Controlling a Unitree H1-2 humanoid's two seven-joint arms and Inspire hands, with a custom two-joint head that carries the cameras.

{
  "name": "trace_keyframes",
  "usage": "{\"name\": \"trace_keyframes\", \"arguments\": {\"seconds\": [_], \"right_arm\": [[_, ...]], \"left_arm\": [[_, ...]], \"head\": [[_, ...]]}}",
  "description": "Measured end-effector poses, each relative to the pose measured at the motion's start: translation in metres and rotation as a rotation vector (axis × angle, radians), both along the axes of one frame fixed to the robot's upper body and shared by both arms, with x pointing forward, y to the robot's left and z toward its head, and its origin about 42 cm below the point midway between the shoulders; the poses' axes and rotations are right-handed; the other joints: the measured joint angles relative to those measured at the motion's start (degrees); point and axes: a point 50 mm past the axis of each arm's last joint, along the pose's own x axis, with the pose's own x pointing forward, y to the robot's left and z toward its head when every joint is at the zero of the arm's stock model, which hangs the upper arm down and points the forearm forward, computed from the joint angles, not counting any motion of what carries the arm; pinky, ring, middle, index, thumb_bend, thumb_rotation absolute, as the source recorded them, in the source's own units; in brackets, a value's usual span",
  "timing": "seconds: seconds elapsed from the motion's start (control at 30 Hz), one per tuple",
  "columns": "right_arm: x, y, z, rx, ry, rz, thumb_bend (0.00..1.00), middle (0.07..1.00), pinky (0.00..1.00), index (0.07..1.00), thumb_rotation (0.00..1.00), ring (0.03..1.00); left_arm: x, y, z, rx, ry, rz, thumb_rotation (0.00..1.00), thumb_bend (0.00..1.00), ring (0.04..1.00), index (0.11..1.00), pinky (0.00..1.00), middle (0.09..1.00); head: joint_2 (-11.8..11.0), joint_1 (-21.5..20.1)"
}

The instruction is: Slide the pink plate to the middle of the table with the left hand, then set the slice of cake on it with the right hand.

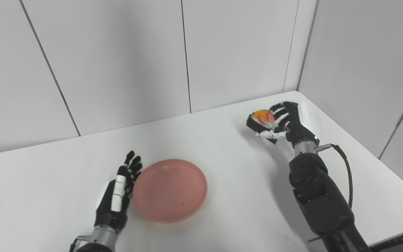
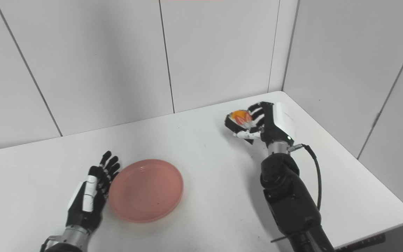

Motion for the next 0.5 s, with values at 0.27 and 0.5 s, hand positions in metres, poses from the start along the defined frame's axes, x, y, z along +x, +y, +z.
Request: {"name": "trace_keyframes", "arguments": {"seconds": [0.27, 0.5], "right_arm": [[-0.012, 0.034, -0.008, 0.014, 0.053, 0.179, 0.52, 0.493, 0.21, 0.497, 0.00, 0.396], [-0.021, 0.054, -0.002, 0.034, 0.056, 0.304, 0.50, 0.458, 0.20, 0.542, 0.00, 0.341]], "left_arm": [[-0.004, -0.008, -0.001, 0.001, 0.021, 0.036, 1.00, 0.76, 1.000, 0.995, 1.00, 0.996], [-0.005, -0.017, -0.001, 0.008, 0.018, 0.065, 1.00, 0.77, 1.000, 1.000, 1.00, 1.000]], "head": [[0.9, 4.3], [1.3, 7.0]]}}
